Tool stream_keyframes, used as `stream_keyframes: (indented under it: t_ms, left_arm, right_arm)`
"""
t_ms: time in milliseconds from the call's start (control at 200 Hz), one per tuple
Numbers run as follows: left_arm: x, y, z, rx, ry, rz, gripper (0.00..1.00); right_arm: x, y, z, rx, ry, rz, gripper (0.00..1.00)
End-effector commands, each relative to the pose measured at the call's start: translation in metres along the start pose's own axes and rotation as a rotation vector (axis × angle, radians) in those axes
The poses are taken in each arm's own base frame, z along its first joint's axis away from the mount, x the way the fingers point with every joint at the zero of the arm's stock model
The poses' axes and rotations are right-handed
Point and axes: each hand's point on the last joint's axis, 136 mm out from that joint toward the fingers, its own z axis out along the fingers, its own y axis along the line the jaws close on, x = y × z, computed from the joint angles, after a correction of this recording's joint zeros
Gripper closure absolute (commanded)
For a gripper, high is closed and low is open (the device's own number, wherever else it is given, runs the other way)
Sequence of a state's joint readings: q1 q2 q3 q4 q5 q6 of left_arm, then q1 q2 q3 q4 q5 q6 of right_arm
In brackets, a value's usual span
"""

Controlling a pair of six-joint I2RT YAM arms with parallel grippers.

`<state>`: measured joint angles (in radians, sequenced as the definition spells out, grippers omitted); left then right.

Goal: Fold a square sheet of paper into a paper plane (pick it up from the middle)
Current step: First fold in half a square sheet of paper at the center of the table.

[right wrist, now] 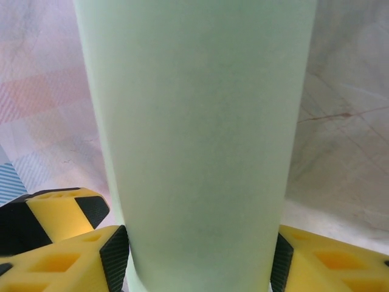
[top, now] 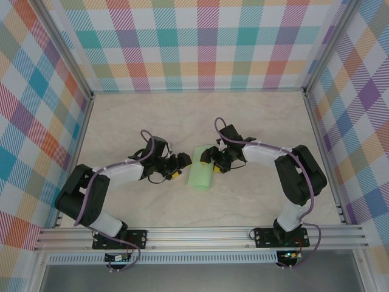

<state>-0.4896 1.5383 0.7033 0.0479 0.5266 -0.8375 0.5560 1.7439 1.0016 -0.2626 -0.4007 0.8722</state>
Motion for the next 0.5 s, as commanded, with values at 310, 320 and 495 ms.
stream_keyframes:
  t_ms: [310, 320, 495]
  left_arm:
    - [0.014, -0.016, 0.027, 0.027, 0.117, 0.046, 0.33]
    - [0.015, -0.016, 0.027, 0.028, 0.118, 0.048, 0.33]
    - [0.018, -0.022, 0.031, 0.055, 0.14, 0.059, 0.34]
  right_arm:
    - [0.004, -0.024, -0.009, 0.027, -0.009, 0.031, 0.28]
    - [0.004, -0.024, -0.01, 0.027, -0.01, 0.03, 0.28]
    - [0.006, -0.028, -0.016, 0.039, -0.019, 0.032, 0.25]
